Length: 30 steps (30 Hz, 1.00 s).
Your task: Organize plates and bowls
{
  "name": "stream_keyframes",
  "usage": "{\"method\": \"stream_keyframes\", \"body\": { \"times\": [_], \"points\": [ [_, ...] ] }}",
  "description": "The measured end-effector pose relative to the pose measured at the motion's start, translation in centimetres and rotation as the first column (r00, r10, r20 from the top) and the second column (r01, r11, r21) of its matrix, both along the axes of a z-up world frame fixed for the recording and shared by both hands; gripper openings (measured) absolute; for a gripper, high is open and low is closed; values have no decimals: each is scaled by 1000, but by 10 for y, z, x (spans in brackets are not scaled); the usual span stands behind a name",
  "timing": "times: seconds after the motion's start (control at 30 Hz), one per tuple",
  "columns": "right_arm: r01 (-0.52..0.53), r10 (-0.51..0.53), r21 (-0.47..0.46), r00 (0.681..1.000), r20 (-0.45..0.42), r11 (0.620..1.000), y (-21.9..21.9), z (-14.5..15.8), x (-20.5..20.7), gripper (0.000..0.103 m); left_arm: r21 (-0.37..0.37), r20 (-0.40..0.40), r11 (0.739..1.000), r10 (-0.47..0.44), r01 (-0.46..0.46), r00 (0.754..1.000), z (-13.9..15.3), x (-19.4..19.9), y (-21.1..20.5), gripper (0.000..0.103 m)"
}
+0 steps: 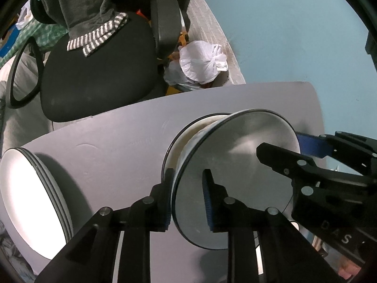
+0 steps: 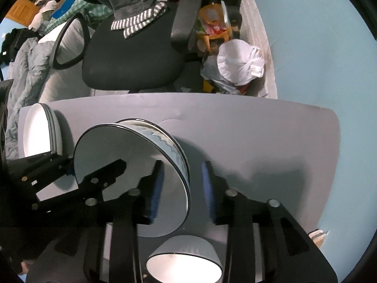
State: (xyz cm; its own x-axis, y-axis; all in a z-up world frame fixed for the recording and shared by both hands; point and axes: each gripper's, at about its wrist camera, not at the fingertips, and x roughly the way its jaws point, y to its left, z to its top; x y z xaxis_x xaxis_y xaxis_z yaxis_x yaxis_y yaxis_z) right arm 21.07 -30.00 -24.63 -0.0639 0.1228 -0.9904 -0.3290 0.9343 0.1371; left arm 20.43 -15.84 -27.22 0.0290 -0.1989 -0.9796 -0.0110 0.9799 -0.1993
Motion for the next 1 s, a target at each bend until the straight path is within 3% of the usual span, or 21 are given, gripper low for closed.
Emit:
{"method": "stream_keyframes", "body": {
  "times": [0.1, 0.17, 0.33, 0.37, 0.57, 0.83, 1.0],
  "points": [
    [6, -6, -6, 1000, 20, 1000, -1, 4, 1, 45, -1, 6, 1000, 7, -7, 1000, 3, -2, 0, 24],
    [15, -14, -9, 999, 31, 1000, -3, 7, 2, 47, -11, 14, 1000, 13, -13, 1000, 7, -4, 0, 30],
    [40, -40, -5, 997, 61, 999, -9, 16, 2, 53, 7, 68, 1000, 7, -8, 998, 25, -10, -3, 59],
    [44, -44, -4, 997, 65, 999, -9, 17, 3, 54, 16, 90, 1000, 3, -4, 996, 29, -12, -4, 61],
    [68, -68, 3, 995, 77, 998, -11, 24, 0, 56, 44, 119, 999, -28, 23, 993, 41, -19, -4, 61],
    [99, -100, 18, 984, 147, 995, -16, 59, -14, 57, 24, 180, 999, 18, -23, 984, 72, -37, 10, 61],
    [114, -114, 15, 972, 203, 993, -17, 85, -27, 67, 8, 251, 1000, 20, -23, 968, 102, -52, 14, 64]
  ]
}}
